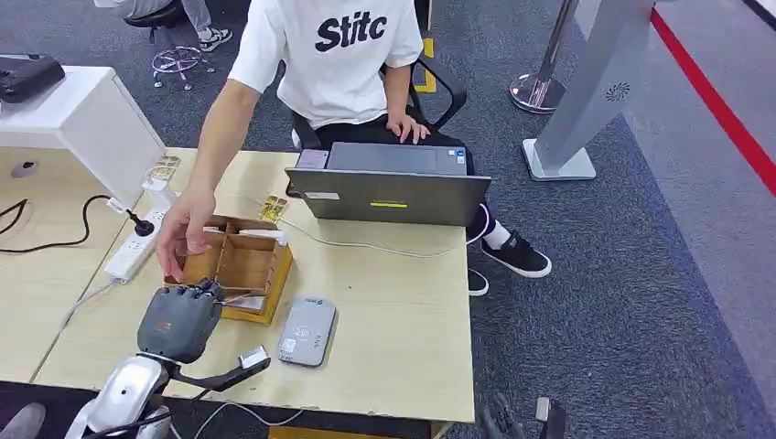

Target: Pass the card to the sensor for recognition and then transmit it.

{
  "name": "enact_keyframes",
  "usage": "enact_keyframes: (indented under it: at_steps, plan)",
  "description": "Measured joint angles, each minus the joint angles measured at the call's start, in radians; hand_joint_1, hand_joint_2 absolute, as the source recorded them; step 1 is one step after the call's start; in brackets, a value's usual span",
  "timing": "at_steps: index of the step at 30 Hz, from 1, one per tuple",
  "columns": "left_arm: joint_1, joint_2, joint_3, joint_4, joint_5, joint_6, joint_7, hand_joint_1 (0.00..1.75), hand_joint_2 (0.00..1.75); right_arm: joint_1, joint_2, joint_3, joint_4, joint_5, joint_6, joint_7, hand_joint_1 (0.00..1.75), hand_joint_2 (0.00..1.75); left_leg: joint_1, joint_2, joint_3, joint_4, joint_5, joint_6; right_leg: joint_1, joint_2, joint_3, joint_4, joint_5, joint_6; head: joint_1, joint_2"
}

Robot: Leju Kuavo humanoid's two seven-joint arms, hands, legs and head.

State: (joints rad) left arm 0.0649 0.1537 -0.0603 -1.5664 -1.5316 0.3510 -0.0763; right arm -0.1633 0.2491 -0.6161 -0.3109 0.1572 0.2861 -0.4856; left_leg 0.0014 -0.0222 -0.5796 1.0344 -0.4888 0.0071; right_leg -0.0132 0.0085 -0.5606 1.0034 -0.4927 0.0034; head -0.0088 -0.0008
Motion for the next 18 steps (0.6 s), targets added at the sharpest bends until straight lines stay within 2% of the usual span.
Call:
enact_keyframes:
  at_steps: [3,6,11,18]
  plan:
    - [0.002,-0.017,0.018,-0.021,0.013,0.039,0.004,1.75,1.75,0.001,0.0,0.0,0.0,0.0,-0.001,0.0,0.0,1.75,0.0,0.0,0.0,0.0,0.0,0.0,0.0,0.0,0.0,0.0,0.0,0.0,0.0,0.0]
    - [0.001,-0.044,0.044,-0.077,0.073,0.068,-0.008,1.75,1.75,0.002,0.0,0.0,0.0,0.0,-0.006,0.0,0.0,1.75,0.0,0.0,0.0,0.0,0.0,0.0,0.0,0.0,0.0,0.0,0.0,0.0,0.0,0.0]
    - [-0.001,-0.084,0.076,-0.161,0.093,0.066,-0.019,1.75,1.75,0.002,0.001,0.0,0.0,0.0,-0.009,0.0,0.0,1.75,0.0,0.0,0.0,0.0,0.0,0.0,0.0,0.0,0.0,0.0,0.0,0.0,0.0,0.0]
    - [-0.002,-0.11,0.097,-0.18,0.093,0.078,-0.024,1.75,1.75,0.002,0.002,0.0,0.0,0.0,-0.01,0.0,0.0,1.75,0.0,0.0,0.0,0.0,0.0,0.0,0.0,0.0,0.0,0.0,0.0,0.0,0.0,0.0]
